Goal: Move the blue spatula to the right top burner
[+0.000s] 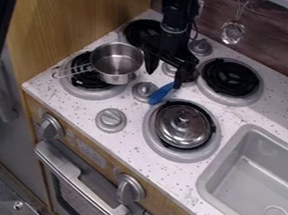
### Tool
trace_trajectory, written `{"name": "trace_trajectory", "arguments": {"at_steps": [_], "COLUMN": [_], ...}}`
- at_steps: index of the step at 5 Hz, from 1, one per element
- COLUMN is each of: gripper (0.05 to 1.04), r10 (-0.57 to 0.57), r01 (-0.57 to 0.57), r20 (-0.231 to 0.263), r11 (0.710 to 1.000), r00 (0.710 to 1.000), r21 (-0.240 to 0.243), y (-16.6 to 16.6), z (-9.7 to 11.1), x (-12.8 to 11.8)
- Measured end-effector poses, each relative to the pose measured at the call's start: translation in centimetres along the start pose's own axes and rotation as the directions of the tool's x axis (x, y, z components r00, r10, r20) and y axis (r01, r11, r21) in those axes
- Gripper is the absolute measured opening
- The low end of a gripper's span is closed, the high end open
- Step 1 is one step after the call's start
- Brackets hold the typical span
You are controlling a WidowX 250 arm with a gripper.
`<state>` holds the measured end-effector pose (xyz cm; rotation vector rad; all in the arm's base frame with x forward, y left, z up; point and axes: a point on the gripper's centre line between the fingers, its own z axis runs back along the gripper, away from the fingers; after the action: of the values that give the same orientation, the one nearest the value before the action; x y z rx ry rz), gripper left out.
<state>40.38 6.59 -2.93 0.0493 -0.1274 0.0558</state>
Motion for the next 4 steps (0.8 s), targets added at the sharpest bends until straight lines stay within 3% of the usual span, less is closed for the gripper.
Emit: {"name": "trace_trajectory", "arguments": {"at_steps": [1,3,4], "gripper": [1.0,0.997,0.999], "r10": [-0.001,-0.002,0.0], "r01": [0.001,0.004,0.001], "r20": [-0.05,-0.067,-0.046], "r11": [1.0,1.0,1.0], "r00": [0.999,0.998,0.999], "r21": [-0.004,0.022,0.027], "y": [-0.1,-0.5,-0.4], "z": [-1.8,-4.4,-5.1], "x": [-1.1,0.6,1.8]}}
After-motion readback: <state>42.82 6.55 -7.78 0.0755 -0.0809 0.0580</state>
